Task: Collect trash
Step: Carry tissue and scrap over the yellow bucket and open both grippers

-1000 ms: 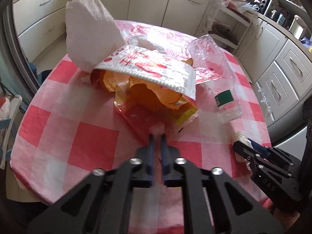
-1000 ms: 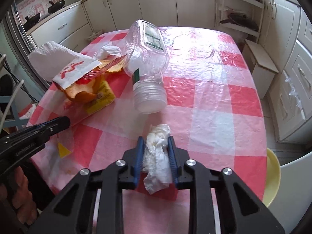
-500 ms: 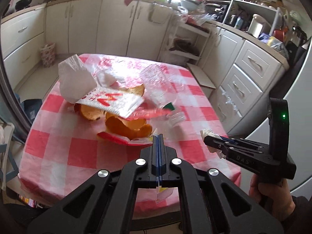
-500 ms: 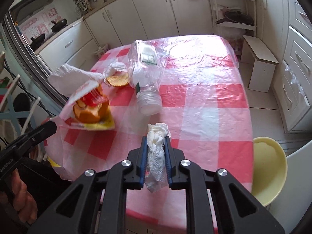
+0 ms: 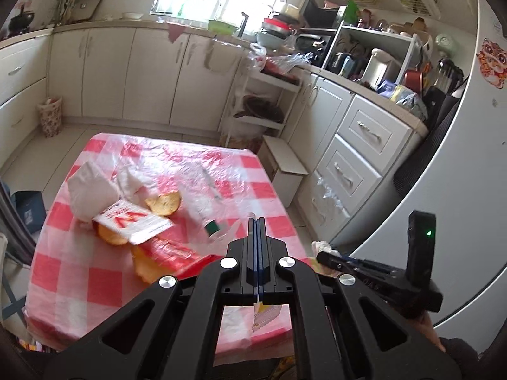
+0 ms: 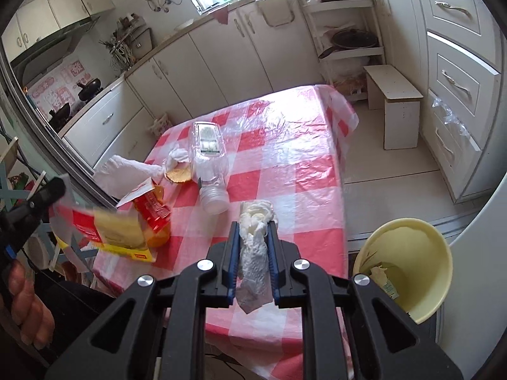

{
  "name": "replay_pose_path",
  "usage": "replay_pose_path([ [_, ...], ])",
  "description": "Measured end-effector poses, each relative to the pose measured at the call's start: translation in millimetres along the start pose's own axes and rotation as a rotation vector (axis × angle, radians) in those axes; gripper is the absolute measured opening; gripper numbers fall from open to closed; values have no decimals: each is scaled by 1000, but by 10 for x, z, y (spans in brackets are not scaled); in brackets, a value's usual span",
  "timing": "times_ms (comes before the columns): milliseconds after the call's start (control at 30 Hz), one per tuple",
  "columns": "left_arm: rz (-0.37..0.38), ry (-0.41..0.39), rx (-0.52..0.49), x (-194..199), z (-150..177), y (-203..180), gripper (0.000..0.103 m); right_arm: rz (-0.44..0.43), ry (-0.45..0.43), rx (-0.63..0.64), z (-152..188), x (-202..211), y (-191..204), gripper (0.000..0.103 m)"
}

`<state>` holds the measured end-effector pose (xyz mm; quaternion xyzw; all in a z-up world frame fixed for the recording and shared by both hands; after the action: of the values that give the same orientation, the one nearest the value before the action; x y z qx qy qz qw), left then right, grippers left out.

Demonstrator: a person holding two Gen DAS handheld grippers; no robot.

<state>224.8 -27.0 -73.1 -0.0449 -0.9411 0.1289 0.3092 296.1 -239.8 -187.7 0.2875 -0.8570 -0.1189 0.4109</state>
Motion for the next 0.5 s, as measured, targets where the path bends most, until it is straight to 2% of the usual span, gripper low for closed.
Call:
replay_pose_path([
  [200,65,14,-30,-52,-2,-402,0,28,-34,-35,9,182,-239,17],
  [500,179,63,-84,-323,107,-1140,0,93,-80,-164,48,483,-864,17],
])
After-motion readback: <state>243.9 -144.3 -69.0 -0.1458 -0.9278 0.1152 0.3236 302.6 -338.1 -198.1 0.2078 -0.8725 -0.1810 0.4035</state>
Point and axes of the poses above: each gripper's, at about its wrist camera, not at the fingertips, and x roughly against the way its jaws point, y to its left, z to its underside, the point moved 7 cm from there along -x, roughly the way its jaws point, and after that the axes turned 6 degrees about -z, right-handed, at the moved point
